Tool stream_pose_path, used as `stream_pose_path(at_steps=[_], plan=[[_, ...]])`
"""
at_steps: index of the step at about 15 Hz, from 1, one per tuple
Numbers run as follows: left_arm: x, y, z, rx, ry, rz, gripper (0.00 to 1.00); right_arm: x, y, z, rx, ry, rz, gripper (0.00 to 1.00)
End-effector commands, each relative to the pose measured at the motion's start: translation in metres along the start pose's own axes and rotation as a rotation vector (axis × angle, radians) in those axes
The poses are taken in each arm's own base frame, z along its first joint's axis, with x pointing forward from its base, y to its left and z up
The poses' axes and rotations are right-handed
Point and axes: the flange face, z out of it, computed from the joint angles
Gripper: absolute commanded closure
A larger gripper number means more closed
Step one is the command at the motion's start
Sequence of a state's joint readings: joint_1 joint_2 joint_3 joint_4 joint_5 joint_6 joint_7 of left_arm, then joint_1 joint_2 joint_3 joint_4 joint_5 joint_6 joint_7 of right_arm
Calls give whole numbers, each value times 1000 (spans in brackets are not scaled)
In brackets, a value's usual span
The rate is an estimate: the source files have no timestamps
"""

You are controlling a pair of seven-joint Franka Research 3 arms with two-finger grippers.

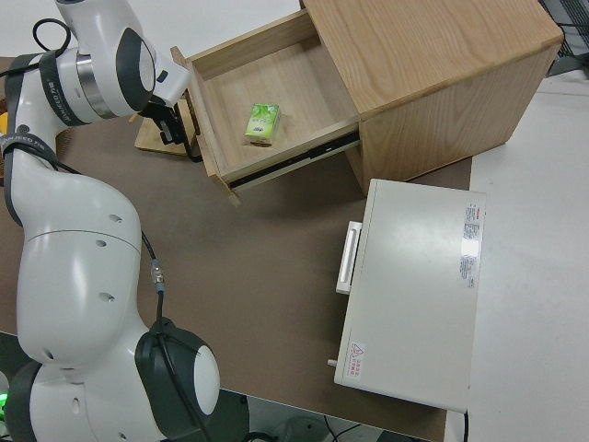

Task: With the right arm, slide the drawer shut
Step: 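Push the drawer handle away from the robot with the right gripper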

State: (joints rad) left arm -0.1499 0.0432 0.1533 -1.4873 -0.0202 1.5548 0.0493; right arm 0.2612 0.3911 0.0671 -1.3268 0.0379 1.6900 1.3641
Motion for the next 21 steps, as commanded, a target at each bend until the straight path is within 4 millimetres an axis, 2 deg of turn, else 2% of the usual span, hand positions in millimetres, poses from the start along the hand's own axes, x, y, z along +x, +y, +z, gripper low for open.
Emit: stream_pose_path(at_steps=[1,9,15,21], plan=[[4,0,-2,16,7,9,2,16,-4,-1,49,-17,-3,1000],[4,0,-2,16,7,9,5,55,6,-2,55,-17,-21,1000],[4,0,-2,14,8,9,2,94,19,-5,59,-16,-59,1000],[4,0,-2,14,8,9,5,117,27,-2,56,-17,-111,1000]])
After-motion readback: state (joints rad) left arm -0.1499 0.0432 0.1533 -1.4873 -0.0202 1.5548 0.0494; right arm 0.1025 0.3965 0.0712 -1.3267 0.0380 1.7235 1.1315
